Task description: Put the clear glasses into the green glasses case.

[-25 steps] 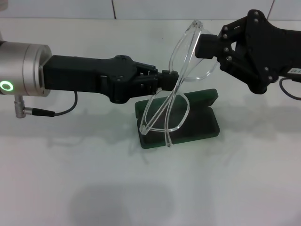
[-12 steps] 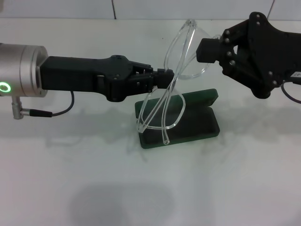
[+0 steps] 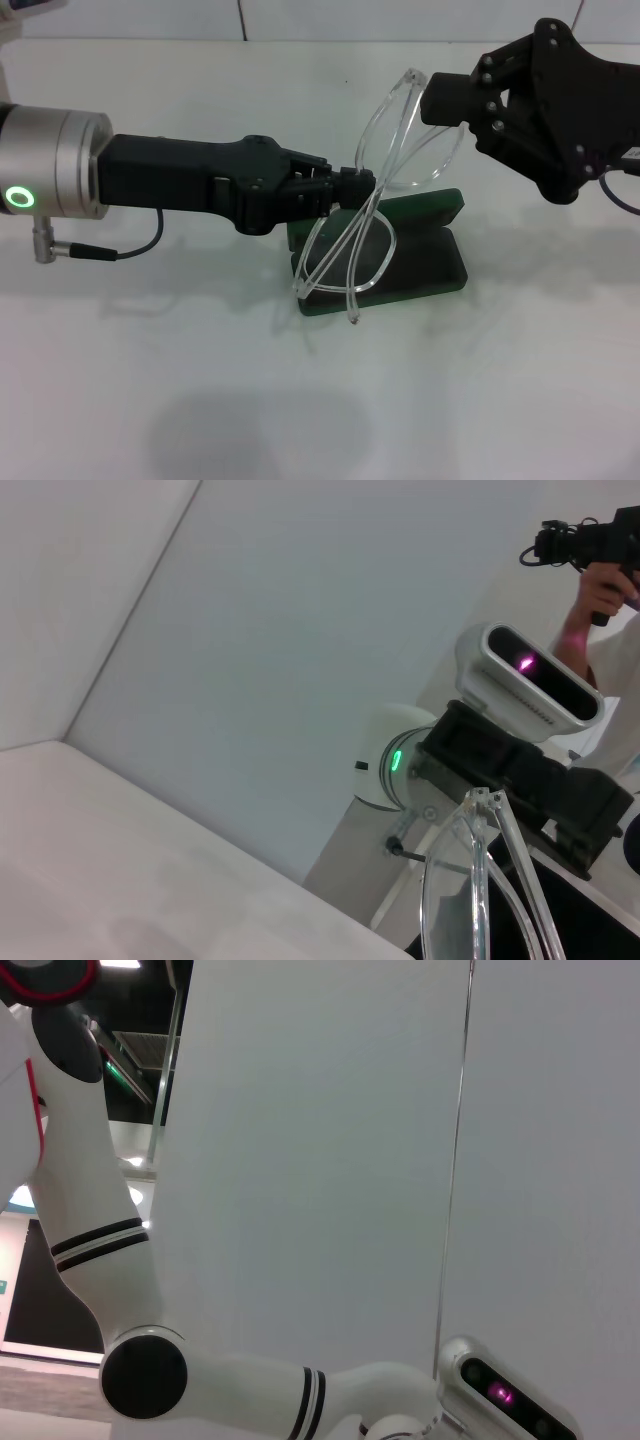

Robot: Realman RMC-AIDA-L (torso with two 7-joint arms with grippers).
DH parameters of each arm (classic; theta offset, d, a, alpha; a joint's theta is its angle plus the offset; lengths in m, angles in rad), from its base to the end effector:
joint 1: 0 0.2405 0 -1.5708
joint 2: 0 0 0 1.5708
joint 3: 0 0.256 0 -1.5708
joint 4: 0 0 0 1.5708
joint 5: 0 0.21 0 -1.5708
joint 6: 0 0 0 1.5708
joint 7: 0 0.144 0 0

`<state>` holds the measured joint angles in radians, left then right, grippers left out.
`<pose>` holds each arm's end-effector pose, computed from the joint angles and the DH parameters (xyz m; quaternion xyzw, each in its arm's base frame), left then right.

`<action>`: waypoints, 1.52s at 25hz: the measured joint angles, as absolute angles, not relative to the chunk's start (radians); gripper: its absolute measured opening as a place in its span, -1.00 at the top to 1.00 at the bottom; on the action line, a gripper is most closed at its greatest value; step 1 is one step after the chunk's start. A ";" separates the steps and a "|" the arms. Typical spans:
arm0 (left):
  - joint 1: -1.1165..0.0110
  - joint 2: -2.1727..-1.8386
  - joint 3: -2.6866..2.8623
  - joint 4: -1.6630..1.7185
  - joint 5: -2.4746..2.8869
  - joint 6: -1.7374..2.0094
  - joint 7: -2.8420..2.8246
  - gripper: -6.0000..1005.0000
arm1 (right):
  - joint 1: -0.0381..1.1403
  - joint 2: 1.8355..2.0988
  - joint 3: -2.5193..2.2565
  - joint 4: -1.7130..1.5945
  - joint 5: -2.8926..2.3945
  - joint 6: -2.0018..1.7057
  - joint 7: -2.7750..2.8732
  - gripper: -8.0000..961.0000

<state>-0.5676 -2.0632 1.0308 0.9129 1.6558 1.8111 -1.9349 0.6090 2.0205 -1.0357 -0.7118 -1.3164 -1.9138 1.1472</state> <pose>-0.1571 0.3192 0.0186 0.9173 0.2435 0.2994 0.0976 0.1437 0.3196 0.0444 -0.8741 -0.0964 0.4758 0.0192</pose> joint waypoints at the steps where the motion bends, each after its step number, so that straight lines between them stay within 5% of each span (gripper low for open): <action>1: -0.569 -2.063 1.031 0.913 1.655 1.812 -1.935 0.85 | 0.609 2.020 -1.036 -0.712 -1.316 -1.912 1.147 0.91; 38: -0.577 -2.053 1.022 0.900 1.671 1.788 -1.922 0.85 | 0.612 2.022 -1.037 -0.717 -1.320 -1.914 1.132 0.89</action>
